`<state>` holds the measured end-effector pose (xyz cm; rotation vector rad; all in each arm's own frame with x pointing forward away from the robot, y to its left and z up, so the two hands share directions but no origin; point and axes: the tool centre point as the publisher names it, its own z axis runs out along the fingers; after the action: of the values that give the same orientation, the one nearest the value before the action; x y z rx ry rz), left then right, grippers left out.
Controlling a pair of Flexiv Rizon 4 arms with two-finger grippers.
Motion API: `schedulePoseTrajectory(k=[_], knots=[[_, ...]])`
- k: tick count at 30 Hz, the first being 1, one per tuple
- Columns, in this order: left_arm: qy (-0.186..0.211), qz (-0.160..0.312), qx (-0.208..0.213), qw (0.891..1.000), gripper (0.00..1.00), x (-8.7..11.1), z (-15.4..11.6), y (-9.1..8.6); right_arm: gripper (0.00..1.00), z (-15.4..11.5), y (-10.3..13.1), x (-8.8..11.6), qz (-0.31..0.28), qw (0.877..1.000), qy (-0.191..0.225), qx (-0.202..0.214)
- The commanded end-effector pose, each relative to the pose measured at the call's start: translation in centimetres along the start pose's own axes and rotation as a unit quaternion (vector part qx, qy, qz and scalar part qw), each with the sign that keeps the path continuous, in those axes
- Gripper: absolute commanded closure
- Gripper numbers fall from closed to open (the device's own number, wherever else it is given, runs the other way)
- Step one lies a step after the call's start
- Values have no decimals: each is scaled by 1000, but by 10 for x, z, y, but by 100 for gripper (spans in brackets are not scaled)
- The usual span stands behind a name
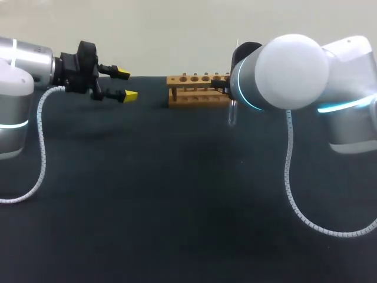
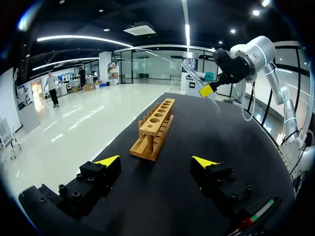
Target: Grasp the test tube, adjust it, and insert it.
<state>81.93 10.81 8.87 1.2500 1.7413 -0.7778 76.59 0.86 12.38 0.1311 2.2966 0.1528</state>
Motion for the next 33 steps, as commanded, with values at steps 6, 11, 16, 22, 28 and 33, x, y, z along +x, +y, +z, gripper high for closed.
schedulePoseTrajectory(k=[6,11,16,22,28,33], knots=[[-3,2,-1,1000,0,1,0,-1,100,-2,4,-20,-3,994,-112,5],[-3,2,-1,1000,0,1,0,-1,100,-2,8,-34,-7,987,-160,7],[-3,2,-1,1000,0,1,0,-1,100,1,11,-49,-13,979,-202,15],[-3,2,-1,1000,0,1,0,-1,100,11,11,-66,-22,969,-245,25],[-3,2,-1,1000,0,1,0,-1,100,20,11,-81,-25,960,-279,30],[-3,2,-1,1000,0,1,0,-1,100,26,12,-90,-24,953,-301,26]])
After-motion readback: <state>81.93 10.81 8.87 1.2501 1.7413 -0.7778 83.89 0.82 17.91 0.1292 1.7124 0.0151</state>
